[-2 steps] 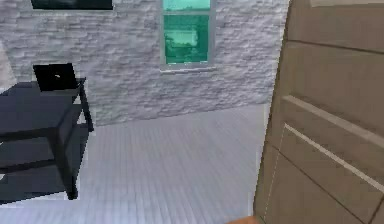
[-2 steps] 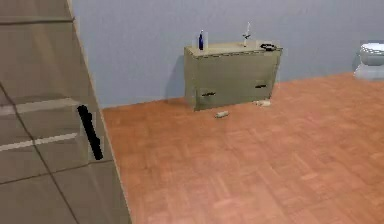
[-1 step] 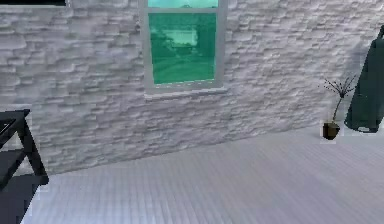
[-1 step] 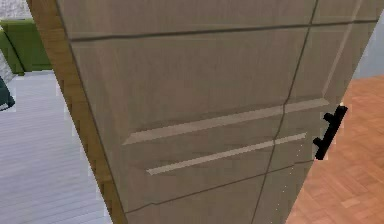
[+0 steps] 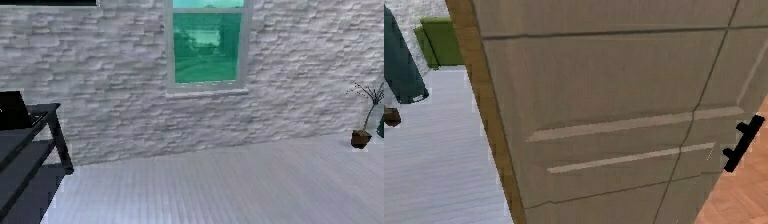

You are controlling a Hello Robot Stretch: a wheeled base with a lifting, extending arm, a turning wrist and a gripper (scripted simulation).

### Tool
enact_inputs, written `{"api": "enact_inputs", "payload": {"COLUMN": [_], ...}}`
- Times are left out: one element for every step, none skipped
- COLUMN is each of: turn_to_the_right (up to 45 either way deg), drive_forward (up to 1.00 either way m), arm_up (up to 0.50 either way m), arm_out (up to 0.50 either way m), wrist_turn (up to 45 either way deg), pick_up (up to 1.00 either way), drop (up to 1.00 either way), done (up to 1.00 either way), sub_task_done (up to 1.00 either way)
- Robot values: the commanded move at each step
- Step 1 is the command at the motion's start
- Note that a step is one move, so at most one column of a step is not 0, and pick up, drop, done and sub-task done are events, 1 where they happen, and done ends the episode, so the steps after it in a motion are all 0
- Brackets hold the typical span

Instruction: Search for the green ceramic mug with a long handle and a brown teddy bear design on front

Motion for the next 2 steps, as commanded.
{"api": "enact_inputs", "payload": {"turn_to_the_right": [0.0, 30.0], "drive_forward": [0.4, 0.0], "arm_up": [0.0, 0.0], "arm_out": [0.0, 0.0], "wrist_turn": [0.0, 0.0], "pick_up": [0.0, 0.0], "drop": [0.0, 0.0], "done": [0.0, 0.0], "sub_task_done": [0.0, 0.0]}}
